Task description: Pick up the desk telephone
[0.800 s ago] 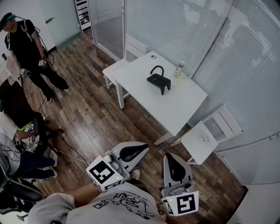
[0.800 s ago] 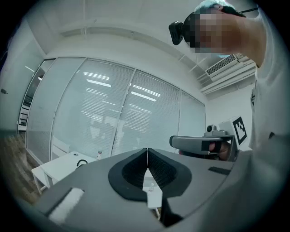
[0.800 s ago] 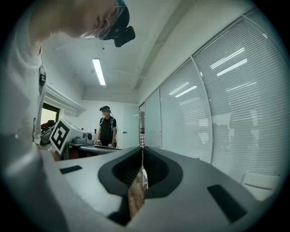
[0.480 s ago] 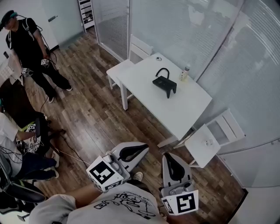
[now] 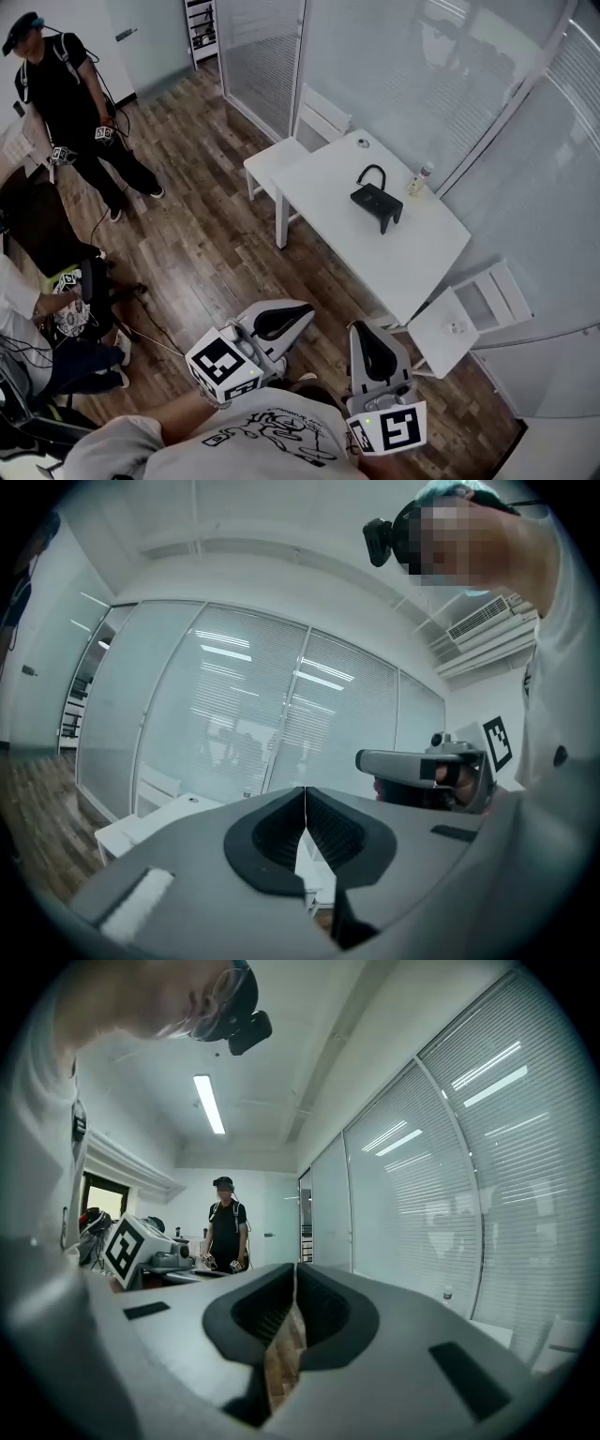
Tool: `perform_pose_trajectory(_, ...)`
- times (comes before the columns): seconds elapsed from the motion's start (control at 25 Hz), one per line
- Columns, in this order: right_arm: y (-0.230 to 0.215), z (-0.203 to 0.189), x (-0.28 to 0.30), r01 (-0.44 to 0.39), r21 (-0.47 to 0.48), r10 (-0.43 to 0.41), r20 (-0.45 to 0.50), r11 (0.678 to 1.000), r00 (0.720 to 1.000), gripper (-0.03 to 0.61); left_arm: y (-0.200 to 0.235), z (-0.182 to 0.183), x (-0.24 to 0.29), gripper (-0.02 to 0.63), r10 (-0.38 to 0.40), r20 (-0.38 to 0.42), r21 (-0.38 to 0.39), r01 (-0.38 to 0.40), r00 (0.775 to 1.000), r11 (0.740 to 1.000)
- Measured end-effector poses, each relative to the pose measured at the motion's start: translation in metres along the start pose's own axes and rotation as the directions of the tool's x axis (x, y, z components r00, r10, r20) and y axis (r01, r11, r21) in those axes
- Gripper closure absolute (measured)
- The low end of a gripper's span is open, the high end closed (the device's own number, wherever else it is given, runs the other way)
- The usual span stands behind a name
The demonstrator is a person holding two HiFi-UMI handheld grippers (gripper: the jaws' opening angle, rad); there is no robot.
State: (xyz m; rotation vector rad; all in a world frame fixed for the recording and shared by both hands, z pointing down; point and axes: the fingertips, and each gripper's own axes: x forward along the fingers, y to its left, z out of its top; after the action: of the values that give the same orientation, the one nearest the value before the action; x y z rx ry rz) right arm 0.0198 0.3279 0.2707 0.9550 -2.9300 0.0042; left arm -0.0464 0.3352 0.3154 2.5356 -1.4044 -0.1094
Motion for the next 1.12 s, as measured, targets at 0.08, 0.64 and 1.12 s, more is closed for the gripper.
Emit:
perform_pose_trajectory(0.08,-0.004,-0.005,0.01,0.005,0.018,-0.004,-0.021,1.0,1.0,0.568,0.009,0.001,0.002,0.61,-0.002,0.0,-0.015,0.002,1.0,1.0)
perform_pose_trajectory(0.64,-0.117,-0.024,0.052,0.079,0.065,-0.077,-0.025,0.995,0.997,0.568,0.047,0.003,0.119,0.609,-0.062,-0.03,-0.013,0.062,0.998,0.998)
perform_pose_trajectory(1.12,-0.262,-0.014,0.082,0.113,0.073,-0.113,0.002,0.991,0.994,0.568,0.062,0.032,0.267,0.611,-0.1,-0.04,0.029,0.102,0.994,0.994)
